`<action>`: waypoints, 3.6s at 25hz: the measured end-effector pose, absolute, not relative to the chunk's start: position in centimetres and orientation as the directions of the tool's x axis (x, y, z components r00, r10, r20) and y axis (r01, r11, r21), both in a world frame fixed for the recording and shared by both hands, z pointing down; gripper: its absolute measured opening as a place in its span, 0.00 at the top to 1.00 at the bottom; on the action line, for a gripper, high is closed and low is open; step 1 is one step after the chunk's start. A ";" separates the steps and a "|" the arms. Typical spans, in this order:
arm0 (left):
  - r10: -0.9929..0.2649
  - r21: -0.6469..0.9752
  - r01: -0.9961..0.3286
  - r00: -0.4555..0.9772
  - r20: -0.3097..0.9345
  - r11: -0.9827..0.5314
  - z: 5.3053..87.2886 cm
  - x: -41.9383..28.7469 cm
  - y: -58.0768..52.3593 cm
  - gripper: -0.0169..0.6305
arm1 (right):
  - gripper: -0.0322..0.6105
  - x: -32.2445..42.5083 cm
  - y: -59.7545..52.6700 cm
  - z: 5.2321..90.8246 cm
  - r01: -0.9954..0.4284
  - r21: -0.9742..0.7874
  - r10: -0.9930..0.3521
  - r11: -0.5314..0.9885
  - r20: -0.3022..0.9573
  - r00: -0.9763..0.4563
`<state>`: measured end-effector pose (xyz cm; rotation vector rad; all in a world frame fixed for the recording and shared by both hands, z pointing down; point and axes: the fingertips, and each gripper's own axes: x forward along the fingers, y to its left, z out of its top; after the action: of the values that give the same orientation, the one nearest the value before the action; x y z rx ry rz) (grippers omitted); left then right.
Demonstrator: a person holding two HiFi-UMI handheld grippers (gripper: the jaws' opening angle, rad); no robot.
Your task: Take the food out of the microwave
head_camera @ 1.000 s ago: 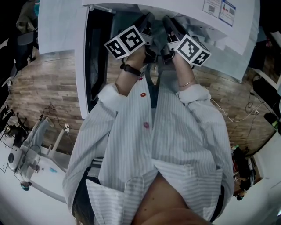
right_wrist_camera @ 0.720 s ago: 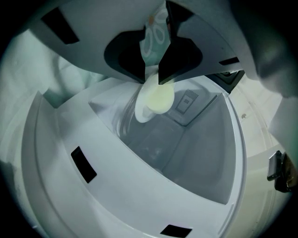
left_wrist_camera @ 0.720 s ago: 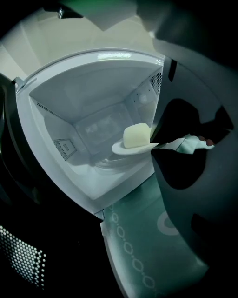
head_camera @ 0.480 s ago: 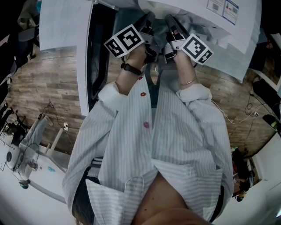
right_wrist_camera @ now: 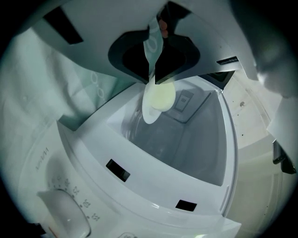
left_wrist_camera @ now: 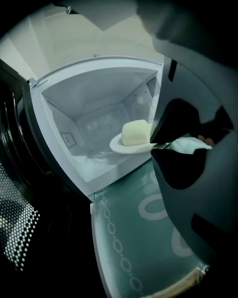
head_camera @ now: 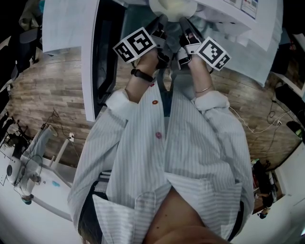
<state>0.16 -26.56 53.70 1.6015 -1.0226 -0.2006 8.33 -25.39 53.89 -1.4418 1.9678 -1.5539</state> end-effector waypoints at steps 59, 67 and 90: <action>-0.820 0.876 -0.479 0.524 0.229 -0.062 38.4 4.8 -10.8 0.90 | 0.85 12.7 -11.0 38.7 -0.411 -0.886 -0.727 0.216 0.135 -0.673; -0.808 0.879 -0.461 0.561 0.182 -0.122 36.0 4.2 -10.6 0.91 | 0.85 12.0 -10.8 36.3 -0.396 -0.881 -0.729 0.259 0.091 -0.679; -0.781 0.892 -0.398 0.618 0.089 -0.213 31.6 5.1 -11.8 0.91 | 0.86 12.9 -11.5 31.8 -0.365 -0.873 -0.735 0.322 0.012 -0.678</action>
<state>5.11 -11.80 31.63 1.8313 -0.9501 -0.4746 12.94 -11.51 31.82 -0.9754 2.2063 -1.3040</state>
